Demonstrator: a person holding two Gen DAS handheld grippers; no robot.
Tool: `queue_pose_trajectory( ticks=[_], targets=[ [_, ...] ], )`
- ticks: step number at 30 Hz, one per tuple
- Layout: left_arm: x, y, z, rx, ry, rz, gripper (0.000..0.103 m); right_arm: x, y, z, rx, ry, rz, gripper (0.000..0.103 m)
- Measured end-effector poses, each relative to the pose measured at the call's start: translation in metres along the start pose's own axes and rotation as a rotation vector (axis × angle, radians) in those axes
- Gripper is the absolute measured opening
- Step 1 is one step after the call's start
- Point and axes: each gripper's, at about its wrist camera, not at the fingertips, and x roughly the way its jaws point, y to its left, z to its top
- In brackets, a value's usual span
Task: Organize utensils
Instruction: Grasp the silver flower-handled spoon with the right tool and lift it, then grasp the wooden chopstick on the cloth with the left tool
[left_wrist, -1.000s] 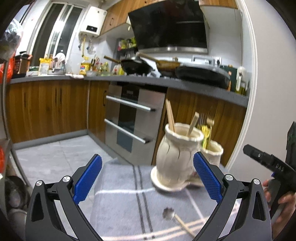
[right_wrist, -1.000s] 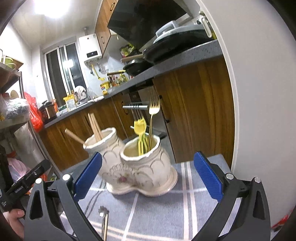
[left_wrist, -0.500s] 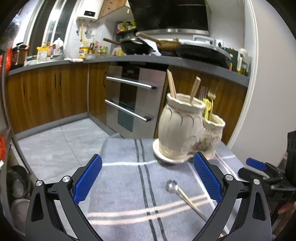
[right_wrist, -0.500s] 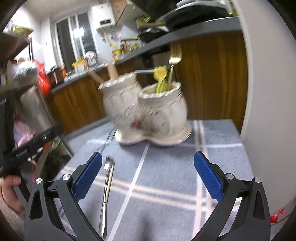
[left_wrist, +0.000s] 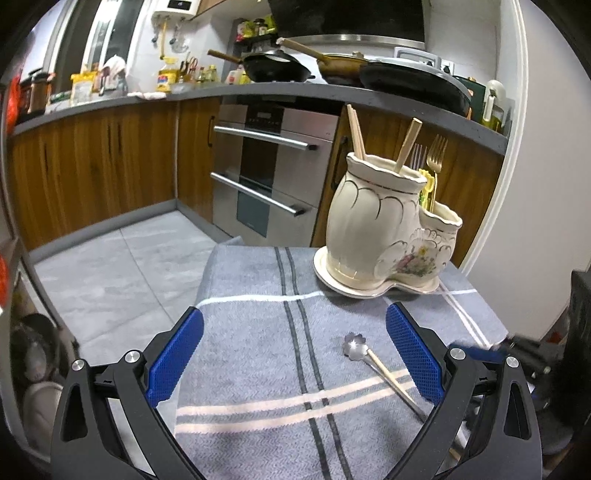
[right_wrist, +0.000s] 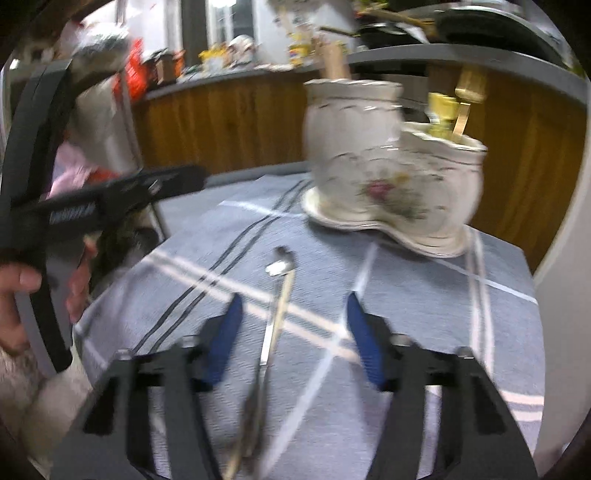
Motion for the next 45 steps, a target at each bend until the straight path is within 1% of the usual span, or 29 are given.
queue_pose_trajectory(
  ticks=[1,2,3,4,6,13,15,17,21,25,28,33,37,40,41,42,45],
  targets=[
    [0.001,0.0,0.0,-0.002,0.001,-0.003,0.098,0.004,0.004,0.001,-0.016,0.017,-0.001,0.029],
    [0.002,0.001,0.0,-0.002,0.005,-0.005,0.098,0.007,0.007,0.001,-0.024,0.033,0.001,0.021],
    [0.003,0.002,0.0,-0.003,0.008,-0.008,0.098,0.011,0.008,0.003,-0.022,0.045,0.006,0.017],
    [0.002,0.002,-0.001,-0.005,0.01,-0.013,0.098,0.014,0.009,0.004,-0.019,0.057,0.009,0.016],
    [0.003,0.003,-0.001,-0.01,0.009,-0.024,0.098,0.018,0.01,0.006,-0.02,0.073,0.011,0.011],
    [0.005,0.006,0.0,-0.024,0.016,-0.062,0.098,0.035,0.014,0.012,-0.029,0.129,-0.007,0.008],
    [0.005,0.007,-0.001,-0.026,0.011,-0.07,0.098,0.037,0.016,0.013,-0.029,0.131,-0.015,0.008],
    [0.006,0.009,-0.001,-0.029,0.021,-0.071,0.098,0.038,0.017,0.015,-0.028,0.135,-0.017,0.008],
    [0.005,0.012,0.0,-0.039,0.017,-0.081,0.098,0.047,0.022,0.019,-0.027,0.164,-0.003,0.008],
    [0.005,0.016,0.0,-0.049,0.016,-0.082,0.098,0.05,0.025,0.025,-0.036,0.175,-0.011,0.008],
    [0.004,0.017,0.001,-0.047,0.013,-0.08,0.098,0.049,0.029,0.025,-0.05,0.171,-0.018,0.003],
    [0.003,0.018,0.001,-0.054,0.016,-0.075,0.098,0.043,0.026,0.023,-0.018,0.124,-0.012,0.003],
    [0.003,0.015,0.002,-0.041,0.022,-0.068,0.098,0.019,0.01,0.022,0.04,0.049,0.003,0.003],
    [0.004,0.008,0.001,-0.027,0.048,-0.062,0.098,-0.005,-0.006,0.023,0.092,-0.048,0.0,0.003],
    [0.005,0.004,0.0,-0.023,0.065,-0.063,0.098,-0.01,-0.012,0.024,0.102,-0.075,0.001,0.003],
    [0.006,-0.002,-0.001,-0.019,0.092,-0.075,0.098,-0.021,-0.018,0.024,0.117,-0.121,-0.008,0.003],
    [0.008,-0.022,-0.008,0.006,0.146,-0.094,0.098,-0.041,-0.028,0.026,0.141,-0.206,-0.021,0.003]
  ],
)
